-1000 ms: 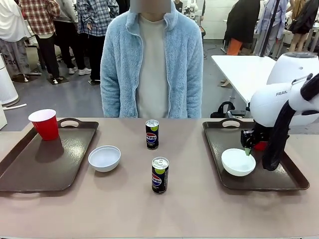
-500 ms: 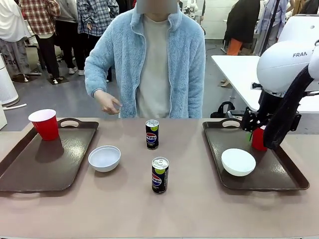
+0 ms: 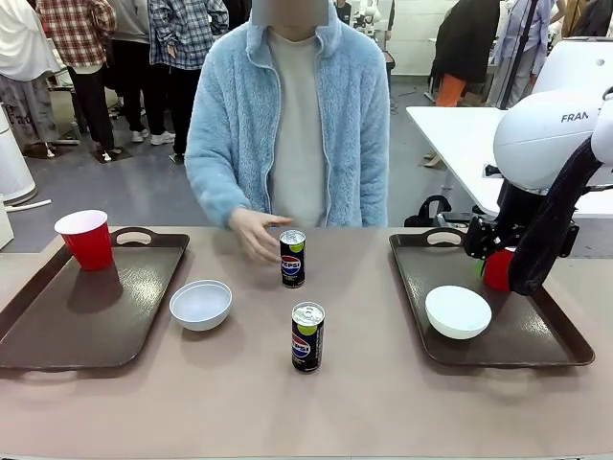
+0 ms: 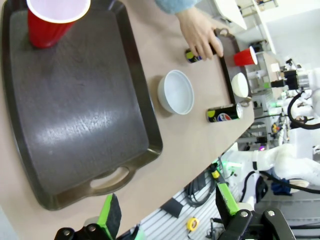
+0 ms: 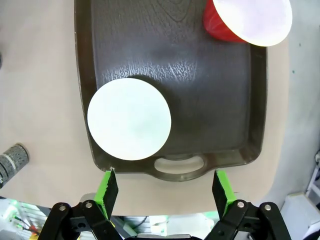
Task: Prepare tableware on both trays.
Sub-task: Pick up a Picnic Bowl from the table and place it on a Handle tray.
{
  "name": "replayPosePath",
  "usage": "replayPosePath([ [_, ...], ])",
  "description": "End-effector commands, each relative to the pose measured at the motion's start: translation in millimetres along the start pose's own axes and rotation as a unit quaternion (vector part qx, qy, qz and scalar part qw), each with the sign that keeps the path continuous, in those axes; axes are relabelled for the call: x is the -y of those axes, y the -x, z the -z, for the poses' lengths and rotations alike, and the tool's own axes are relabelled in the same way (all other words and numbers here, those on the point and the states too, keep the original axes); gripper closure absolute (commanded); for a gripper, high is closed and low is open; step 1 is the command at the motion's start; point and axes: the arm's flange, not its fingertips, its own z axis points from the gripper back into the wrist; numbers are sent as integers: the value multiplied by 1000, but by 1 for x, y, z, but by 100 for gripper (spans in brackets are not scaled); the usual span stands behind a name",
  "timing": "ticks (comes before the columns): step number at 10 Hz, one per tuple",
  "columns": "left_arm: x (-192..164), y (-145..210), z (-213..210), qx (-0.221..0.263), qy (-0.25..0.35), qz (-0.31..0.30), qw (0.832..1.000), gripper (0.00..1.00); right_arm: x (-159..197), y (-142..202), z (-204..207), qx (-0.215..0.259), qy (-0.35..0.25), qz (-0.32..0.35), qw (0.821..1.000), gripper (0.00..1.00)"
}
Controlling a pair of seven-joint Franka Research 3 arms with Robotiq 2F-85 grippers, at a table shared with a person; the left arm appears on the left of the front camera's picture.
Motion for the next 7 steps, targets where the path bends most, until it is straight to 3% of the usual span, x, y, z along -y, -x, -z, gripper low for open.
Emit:
replayPosePath([
  [1, -1, 0, 0, 7, 5, 2, 1000, 0, 4, 0, 4, 9, 5, -5, 1000, 3],
  [4, -1, 0, 0, 7, 5, 2, 1000, 0, 0, 0, 0, 1, 0, 0, 1000, 3],
  [5, -1, 0, 0, 7, 5, 2, 1000, 0, 38, -27, -20, -67, -134, 44, 988, 3],
  [7, -1, 0, 0, 7, 5, 2, 1000, 0, 104, -56, -43, -146, -272, 88, 947, 3],
])
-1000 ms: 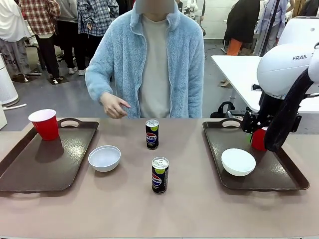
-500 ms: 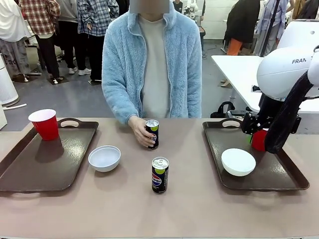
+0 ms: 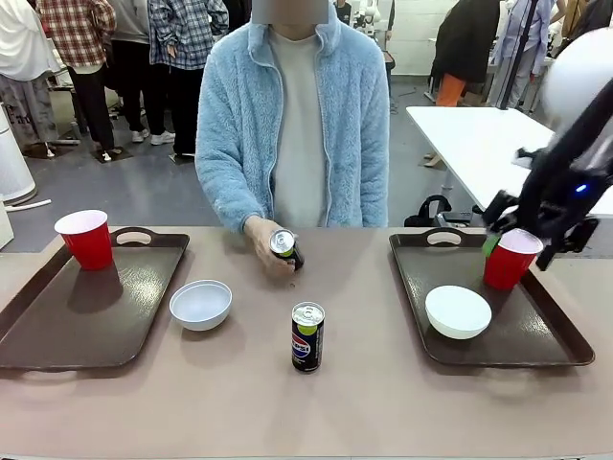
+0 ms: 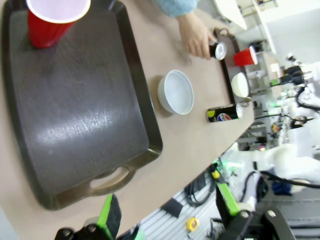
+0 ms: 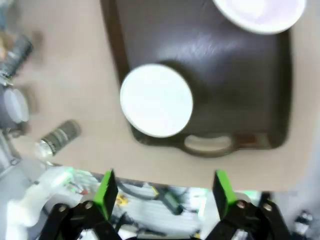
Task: Prepare tableware on both trays.
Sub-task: Pick up a Picnic Bowl from the table and place it on a Handle tray.
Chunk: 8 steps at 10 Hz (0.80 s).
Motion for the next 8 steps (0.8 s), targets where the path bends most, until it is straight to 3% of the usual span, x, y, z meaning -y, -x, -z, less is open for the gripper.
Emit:
replayPosePath([
  [1, -1, 0, 0, 7, 5, 2, 1000, 0, 44, -36, -39, -95, -153, 60, 982, 3],
  [3, -1, 0, 0, 7, 5, 2, 1000, 0, 100, -54, -46, -166, -220, 28, 961, 3],
  [5, -1, 0, 0, 7, 5, 2, 1000, 0, 150, -74, -34, -180, -265, -13, 947, 3],
  [7, -1, 0, 0, 7, 5, 2, 1000, 0, 189, -83, -19, -156, -302, -39, 940, 3],
  [8, -1, 0, 0, 7, 5, 2, 1000, 0, 202, -87, -16, -87, -339, -23, 937, 3],
])
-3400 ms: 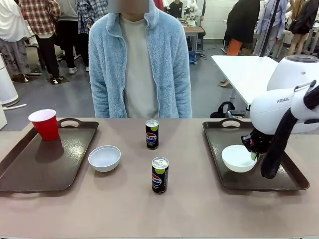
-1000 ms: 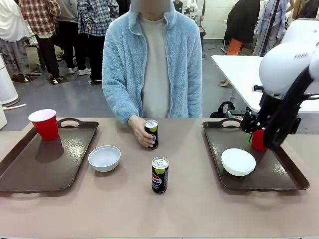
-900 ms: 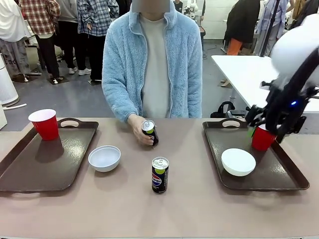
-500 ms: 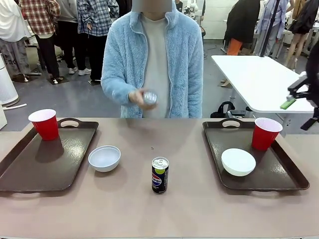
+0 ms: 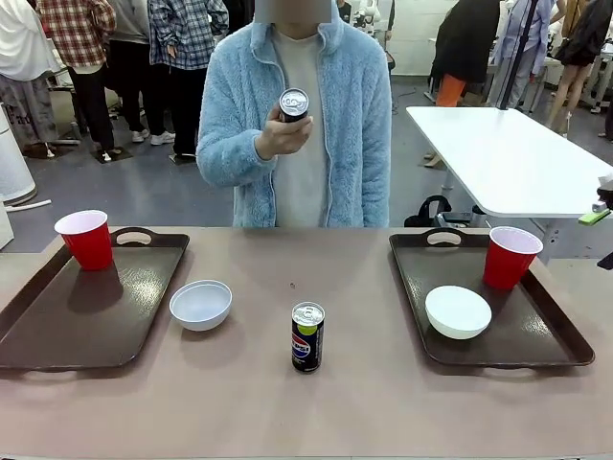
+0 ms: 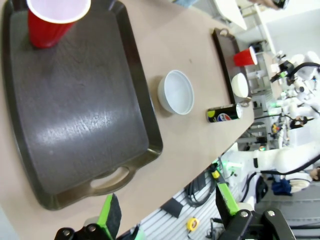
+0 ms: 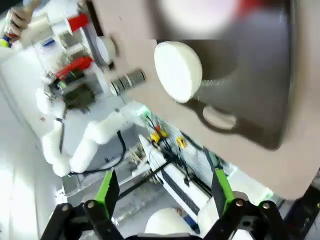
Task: Prepare tableware on both trays.
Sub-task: Pick up a Picnic Bowl from the table and place it on a Handle tray.
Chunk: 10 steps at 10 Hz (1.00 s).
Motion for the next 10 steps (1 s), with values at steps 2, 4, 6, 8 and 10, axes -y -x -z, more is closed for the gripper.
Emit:
replayPosePath([
  [2, -1, 0, 0, 7, 6, 2, 1000, 0, 18, -4, -16, 169, -93, 6, 981, 3],
  [4, -1, 0, 0, 7, 6, 2, 1000, 0, 27, 6, -12, 218, -110, 30, 969, 3],
  [6, -1, 0, 0, 7, 6, 2, 1000, 0, 34, 12, -17, 213, -110, 48, 970, 3],
  [8, 0, 0, 0, 0, 0, 0, 1000, 0, 41, 16, -14, 201, -100, 52, 973, 3],
  [10, 64, -4, 6, 3, -120, 22, 993, 0, 42, 9, -22, 211, -110, 38, 971, 3],
])
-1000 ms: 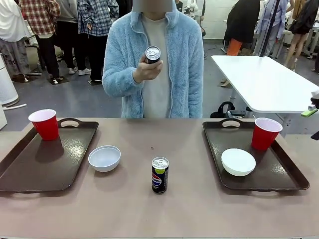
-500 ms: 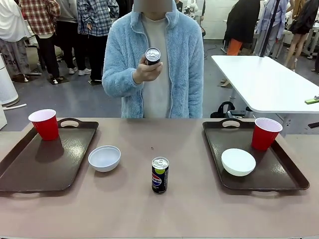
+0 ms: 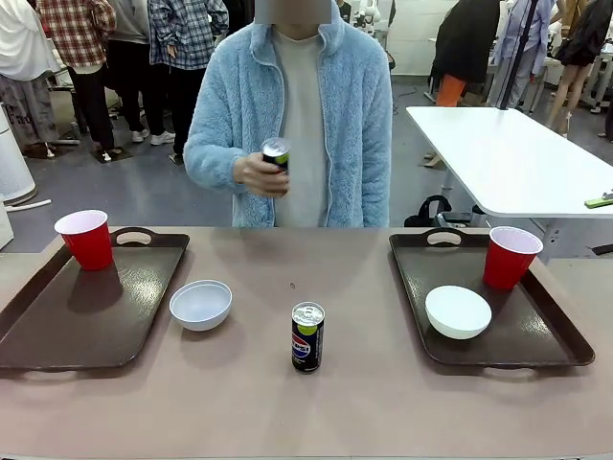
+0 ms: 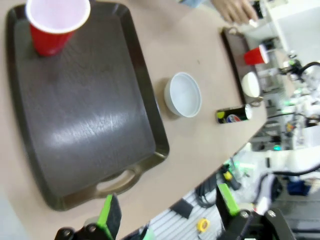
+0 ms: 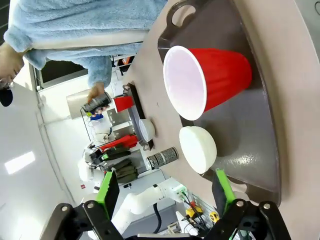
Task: Prepare tableware on both trays.
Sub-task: Pick up a Picnic Bowl from the table and place it on a Handle tray.
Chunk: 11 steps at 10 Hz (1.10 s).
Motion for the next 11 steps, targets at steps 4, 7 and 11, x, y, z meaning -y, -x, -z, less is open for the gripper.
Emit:
replayPosePath([
  [4, 108, -26, 33, -32, -209, 60, 976, 0, -1, -1, -1, 2, -2, -2, 1000, 3],
  [7, 137, -22, 78, -59, -286, 94, 952, 0, -1, -1, -1, 2, -2, -2, 1000, 3],
  [11, 142, 59, 47, -139, -300, 152, 932, 0, -1, -1, -1, 2, -2, -2, 1000, 3],
])
